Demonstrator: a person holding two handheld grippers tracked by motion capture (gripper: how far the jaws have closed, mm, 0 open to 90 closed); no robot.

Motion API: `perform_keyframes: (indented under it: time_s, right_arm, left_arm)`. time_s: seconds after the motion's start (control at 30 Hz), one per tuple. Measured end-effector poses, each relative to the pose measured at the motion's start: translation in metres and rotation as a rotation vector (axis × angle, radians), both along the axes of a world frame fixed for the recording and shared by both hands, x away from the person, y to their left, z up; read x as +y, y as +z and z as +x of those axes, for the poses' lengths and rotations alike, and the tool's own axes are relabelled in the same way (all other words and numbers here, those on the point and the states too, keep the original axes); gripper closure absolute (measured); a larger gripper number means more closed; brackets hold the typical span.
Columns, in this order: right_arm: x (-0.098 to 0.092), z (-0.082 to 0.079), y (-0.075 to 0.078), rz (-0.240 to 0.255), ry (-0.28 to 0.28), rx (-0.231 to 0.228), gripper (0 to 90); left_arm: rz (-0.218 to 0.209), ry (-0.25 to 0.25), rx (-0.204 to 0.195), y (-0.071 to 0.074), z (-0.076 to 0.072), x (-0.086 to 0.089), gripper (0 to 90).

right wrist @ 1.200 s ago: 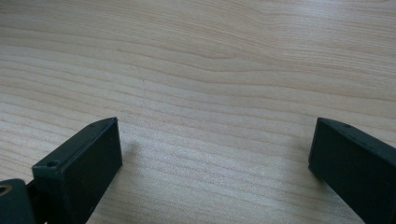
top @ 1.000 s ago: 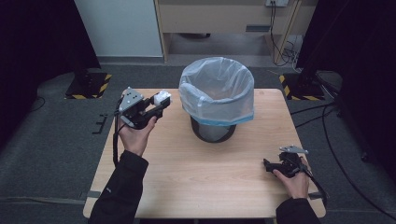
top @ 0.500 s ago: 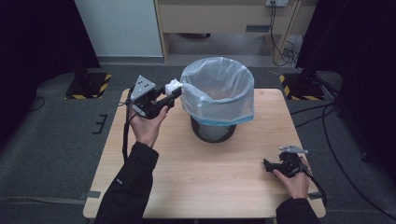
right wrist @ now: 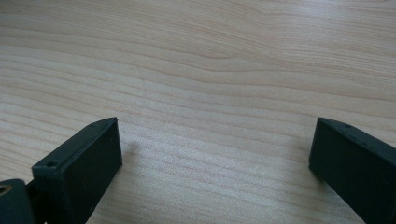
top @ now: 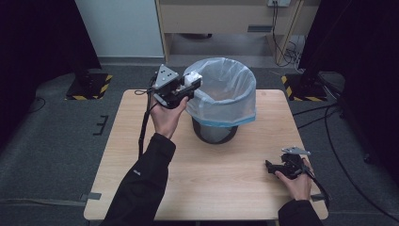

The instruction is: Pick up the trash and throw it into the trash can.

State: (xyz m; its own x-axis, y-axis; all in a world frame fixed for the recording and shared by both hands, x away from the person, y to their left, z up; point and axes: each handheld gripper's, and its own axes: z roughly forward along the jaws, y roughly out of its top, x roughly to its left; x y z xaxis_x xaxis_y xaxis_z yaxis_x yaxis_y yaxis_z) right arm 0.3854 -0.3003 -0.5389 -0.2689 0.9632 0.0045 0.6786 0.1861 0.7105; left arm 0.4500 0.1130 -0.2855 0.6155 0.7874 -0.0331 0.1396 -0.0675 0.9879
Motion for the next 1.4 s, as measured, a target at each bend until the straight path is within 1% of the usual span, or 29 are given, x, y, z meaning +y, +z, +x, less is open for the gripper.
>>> perform_keyframes:
  time_s: [0.03, 0.07, 0.1, 0.17, 0.2, 0.27, 0.33, 0.37, 0.4, 0.63, 0.67, 0.73, 0.77, 0.83, 1.0, 1.03, 1.07, 1.23, 1.33, 1.37, 1.4]
  right_arm:
    - [0.000, 0.000, 0.000, 0.000, 0.000, 0.000, 2.5]
    - [0.000, 0.000, 0.000, 0.000, 0.000, 0.000, 2.5]
    - [0.000, 0.000, 0.000, 0.000, 0.000, 0.000, 2.5]
    - [0.000, 0.000, 0.000, 0.000, 0.000, 0.000, 2.5]
    - [0.000, 0.000, 0.000, 0.000, 0.000, 0.000, 2.5]
    - [0.000, 0.000, 0.000, 0.000, 0.000, 0.000, 2.5]
    - [0.000, 0.000, 0.000, -0.001, 0.002, -0.001, 2.5]
    - [0.000, 0.000, 0.000, -0.001, 0.002, -0.001, 2.5]
    - [0.000, 0.000, 0.000, 0.000, 0.001, 0.003, 2.5]
    - [0.000, 0.000, 0.000, -0.002, 0.004, 0.001, 2.4]
    - [0.000, 0.000, 0.000, -0.001, 0.004, 0.001, 2.4]
    - [0.000, 0.000, 0.000, -0.002, 0.004, 0.001, 2.4]
    - [0.000, 0.000, 0.000, -0.001, 0.004, 0.001, 2.5]
    - [0.000, 0.000, 0.000, -0.001, 0.004, 0.002, 2.5]
    - [0.000, 0.000, 0.000, 0.000, 0.002, 0.002, 2.4]
    - [0.000, 0.000, 0.000, 0.000, 0.002, 0.002, 2.4]
    - [0.000, 0.000, 0.000, 0.000, 0.002, 0.003, 2.4]
    - [0.000, 0.000, 0.000, 0.000, 0.002, 0.002, 2.4]
    - [0.000, 0.000, 0.000, -0.002, 0.004, 0.001, 2.5]
    - [0.000, 0.000, 0.000, 0.000, 0.002, 0.003, 2.5]
    - [0.000, 0.000, 0.000, 0.000, 0.002, 0.003, 2.5]
  left_arm:
    - [0.000, 0.000, 0.000, 0.000, 0.000, 0.000, 59.4]
    - [-0.001, 0.003, 0.002, 0.000, 0.005, -0.005, 59.4]
    - [0.007, 0.008, 0.000, 0.000, 0.007, -0.007, 59.4]
    - [0.004, 0.009, 0.003, 0.000, 0.010, -0.009, 59.4]
    - [0.004, 0.010, 0.011, -0.001, 0.016, -0.014, 59.4]
    - [-0.009, 0.007, 0.016, -0.004, 0.021, -0.019, 59.4]
    - [-0.005, 0.007, 0.029, -0.007, 0.026, -0.023, 59.5]
    - [-0.005, 0.007, 0.029, -0.007, 0.026, -0.023, 59.5]
    - [0.000, 0.006, 0.038, -0.010, 0.030, -0.028, 59.5]
    - [0.008, 0.002, 0.048, -0.014, 0.037, -0.036, 59.3]
    - [0.001, -0.002, 0.058, -0.015, 0.039, -0.037, 58.9]
    - [0.004, 0.002, 0.057, -0.016, 0.040, -0.037, 56.2]
    - [0.009, 0.009, 0.049, -0.016, 0.041, -0.036, 53.3]
    - [-0.003, 0.003, 0.050, -0.017, 0.042, -0.036, 47.4]
    - [-0.001, 0.012, 0.036, -0.016, 0.040, -0.035, 37.5]
    - [-0.006, 0.009, 0.037, -0.016, 0.040, -0.034, 37.5]
    - [-0.003, 0.014, 0.031, -0.016, 0.039, -0.034, 35.9]
    - [-0.011, 0.000, 0.022, -0.015, 0.032, -0.029, 31.7]
    - [-0.023, -0.007, 0.016, -0.015, 0.024, -0.020, 30.2]
    - [-0.023, -0.007, 0.016, -0.015, 0.024, -0.020, 30.1]
    - [-0.022, -0.010, 0.009, -0.016, 0.020, -0.014, 29.8]
